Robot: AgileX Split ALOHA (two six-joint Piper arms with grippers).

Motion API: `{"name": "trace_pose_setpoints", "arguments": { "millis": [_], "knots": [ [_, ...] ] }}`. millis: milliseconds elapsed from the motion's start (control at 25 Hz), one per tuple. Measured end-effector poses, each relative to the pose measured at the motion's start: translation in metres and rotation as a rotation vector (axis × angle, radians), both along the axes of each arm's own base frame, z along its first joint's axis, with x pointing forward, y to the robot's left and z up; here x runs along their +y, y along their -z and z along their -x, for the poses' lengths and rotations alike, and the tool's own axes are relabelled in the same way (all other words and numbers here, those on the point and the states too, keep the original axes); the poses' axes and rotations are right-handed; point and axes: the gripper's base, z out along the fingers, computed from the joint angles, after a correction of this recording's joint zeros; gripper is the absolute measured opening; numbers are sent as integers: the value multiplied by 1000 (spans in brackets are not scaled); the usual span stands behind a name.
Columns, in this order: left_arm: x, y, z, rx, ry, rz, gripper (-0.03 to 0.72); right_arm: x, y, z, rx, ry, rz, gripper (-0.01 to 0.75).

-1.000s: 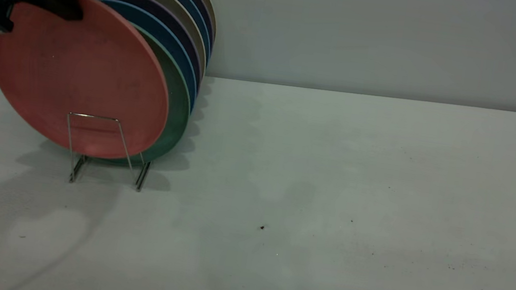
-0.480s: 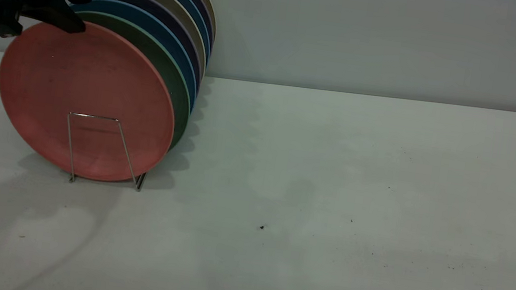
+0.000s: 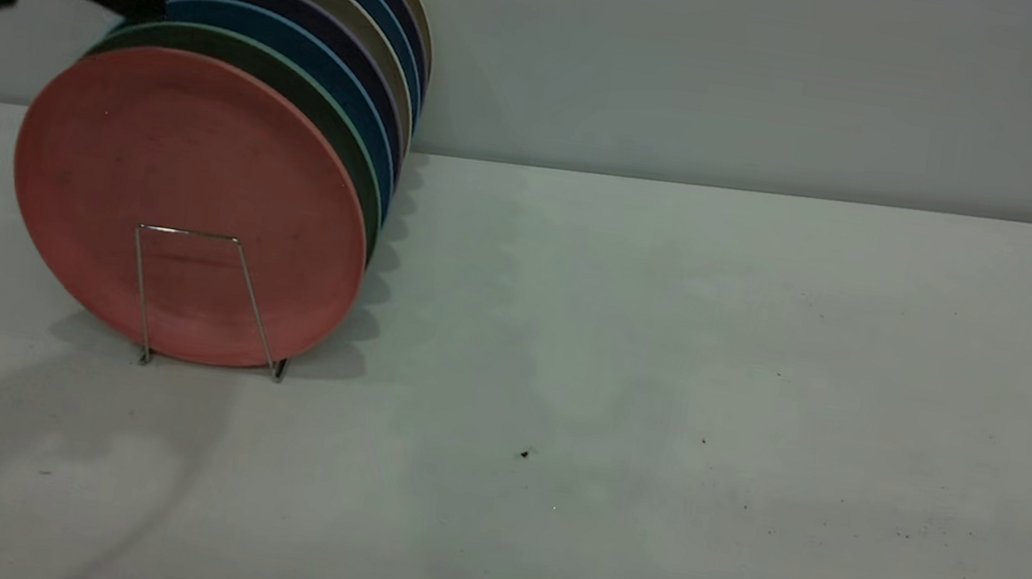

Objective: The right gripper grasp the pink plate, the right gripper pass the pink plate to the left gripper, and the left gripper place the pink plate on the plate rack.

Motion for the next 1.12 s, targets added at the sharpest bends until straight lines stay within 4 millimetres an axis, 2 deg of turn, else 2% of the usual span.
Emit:
{"name": "trace_pose_setpoints", "arguments": {
  "millis": [80, 200, 360, 480, 640, 760, 960, 1040, 1120],
  "knots": [
    [0, -20, 9, -27, -38, 39, 391, 0, 0, 0, 0, 1, 1, 357],
    [1, -59, 32, -64, -133, 150, 391, -3, 0, 0, 5, 24, 12, 357],
    [2, -114, 85, -40, -299, 364, 391, -8, 1, 0, 13, 70, 9, 357],
    [7, -137, 128, 29, -415, 433, 391, -10, 1, 1, 15, 65, 5, 357],
    [20, -145, 178, 170, -625, 416, 391, -10, 1, 1, 15, 21, -3, 391],
    [31, -144, 206, 272, -825, 397, 391, -10, 1, 1, 16, -8, -7, 445],
    [43, -146, 222, 241, -1103, 491, 391, -10, 1, 1, 17, -36, -15, 471],
    [46, -137, 225, 252, -1157, 488, 391, -9, 1, 1, 18, -41, -25, 471],
    [47, -118, 229, 291, -1185, 455, 391, -8, 1, 1, 20, -43, -30, 471]
  ]
}}
